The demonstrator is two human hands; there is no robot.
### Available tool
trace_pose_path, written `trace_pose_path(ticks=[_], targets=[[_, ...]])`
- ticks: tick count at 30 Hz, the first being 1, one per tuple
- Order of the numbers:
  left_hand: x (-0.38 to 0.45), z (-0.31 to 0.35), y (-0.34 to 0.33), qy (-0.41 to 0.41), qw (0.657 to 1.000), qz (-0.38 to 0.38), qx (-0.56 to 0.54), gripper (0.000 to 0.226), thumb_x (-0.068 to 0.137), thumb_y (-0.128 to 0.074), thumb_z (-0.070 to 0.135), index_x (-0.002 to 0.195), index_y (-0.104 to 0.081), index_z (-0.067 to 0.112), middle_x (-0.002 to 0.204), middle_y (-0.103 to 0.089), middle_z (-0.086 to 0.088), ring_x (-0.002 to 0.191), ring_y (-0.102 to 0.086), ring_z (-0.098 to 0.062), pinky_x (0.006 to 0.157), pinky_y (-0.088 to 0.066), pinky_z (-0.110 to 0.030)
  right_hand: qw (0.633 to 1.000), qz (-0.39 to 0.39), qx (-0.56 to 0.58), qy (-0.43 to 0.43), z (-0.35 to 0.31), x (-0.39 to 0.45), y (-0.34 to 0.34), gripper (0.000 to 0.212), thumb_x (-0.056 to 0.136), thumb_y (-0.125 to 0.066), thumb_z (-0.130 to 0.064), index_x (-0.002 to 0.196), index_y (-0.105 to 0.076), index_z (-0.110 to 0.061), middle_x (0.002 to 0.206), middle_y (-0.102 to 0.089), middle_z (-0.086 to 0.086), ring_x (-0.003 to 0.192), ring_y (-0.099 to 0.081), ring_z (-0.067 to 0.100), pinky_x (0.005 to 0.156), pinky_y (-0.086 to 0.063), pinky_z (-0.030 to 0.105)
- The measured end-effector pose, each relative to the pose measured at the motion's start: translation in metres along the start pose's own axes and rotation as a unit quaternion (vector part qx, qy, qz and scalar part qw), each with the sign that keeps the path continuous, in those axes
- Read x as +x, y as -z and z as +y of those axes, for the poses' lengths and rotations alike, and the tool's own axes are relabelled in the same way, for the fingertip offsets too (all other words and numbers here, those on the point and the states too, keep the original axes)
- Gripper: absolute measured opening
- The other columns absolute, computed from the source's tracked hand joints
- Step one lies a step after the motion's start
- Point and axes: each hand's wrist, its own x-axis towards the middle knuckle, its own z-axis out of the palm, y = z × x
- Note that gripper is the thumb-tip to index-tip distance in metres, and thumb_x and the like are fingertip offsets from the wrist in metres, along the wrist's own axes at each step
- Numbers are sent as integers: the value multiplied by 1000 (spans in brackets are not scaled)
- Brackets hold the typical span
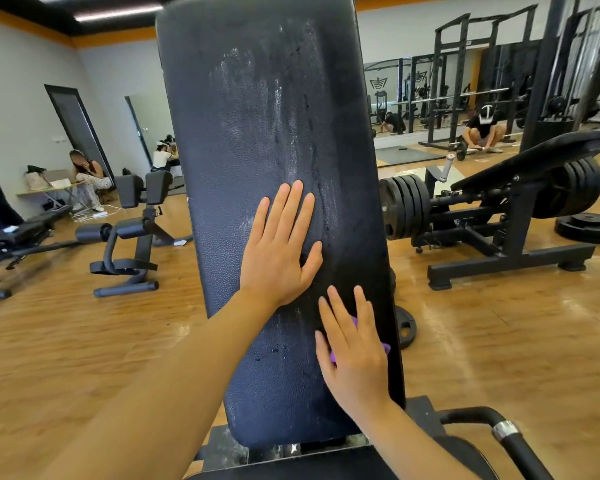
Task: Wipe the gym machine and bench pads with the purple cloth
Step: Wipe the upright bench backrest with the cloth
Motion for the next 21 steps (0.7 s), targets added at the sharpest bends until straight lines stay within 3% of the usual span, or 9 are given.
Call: trace_pose_path(ticks=[3, 5, 8, 11, 15, 18, 21], targets=[[0, 0, 0, 1, 1000, -3, -2, 66, 101, -34, 45, 157, -28, 10, 164, -20, -12, 153, -11, -28, 126, -2, -43, 995, -50, 72, -40, -2, -3, 9, 69, 89, -57, -31, 150, -32, -9, 162, -23, 7, 151, -17, 26, 113, -36, 46], [-1, 0, 1, 0, 1000, -3, -6, 66, 101, -33, 45, 157, -28, 10, 164, -21, -12, 153, -13, -29, 126, -5, -44, 989, -59, 131, -35, 1, -2, 17, 76, 82, -67, -23, 146, -29, -9, 163, -16, 8, 149, -22, 27, 110, -41, 39], [-1, 0, 0, 1, 1000, -2, -3, 66, 101, -33, 44, 157, -28, 9, 164, -21, -12, 153, -13, -29, 126, -6, -44, 991, -48, 126, 13, 19, -10, 21, 59, 88, -67, -24, 137, -35, -12, 160, -24, 7, 145, -33, 27, 105, -48, 41], [-1, 1, -1, 8, 1000, -6, 1, 66, 101, -34, 45, 157, -28, 11, 164, -20, -11, 153, -12, -28, 126, -3, -42, 996, -31, 77, 38, 37, -22, 15, 56, 96, -55, -43, 143, -39, -17, 155, -33, 0, 146, -30, 18, 114, -35, 46], [-1, 1, -1, 11, 1000, -4, -3, 65, 101, -34, 44, 157, -28, 11, 164, -20, -11, 153, -11, -27, 126, -2, -41, 995, 6, 86, 44, 39, -21, 2, 55, 96, -55, -40, 143, -40, -14, 155, -34, 1, 146, -31, 21, 118, -29, 43], [-4, 0, 1, 4, 1000, 15, -26, 61, 102, -36, 38, 155, -32, 8, 163, -23, -11, 153, -15, -27, 126, -9, -44, 993, 77, 91, -16, 28, 37, -3, 55, 97, -56, -30, 144, -38, -9, 154, -36, 11, 146, -30, 28, 119, -27, 41], [-6, 1, 3, 30, 998, 33, -38, 57, 103, -34, 33, 155, -34, 11, 163, -26, -10, 152, -19, -25, 125, -13, -46, 981, 109, 108, -122, 20, 119, 4, 54, 101, -46, -32, 150, -34, -13, 156, -33, 13, 147, -26, 30, 118, -29, 41]])
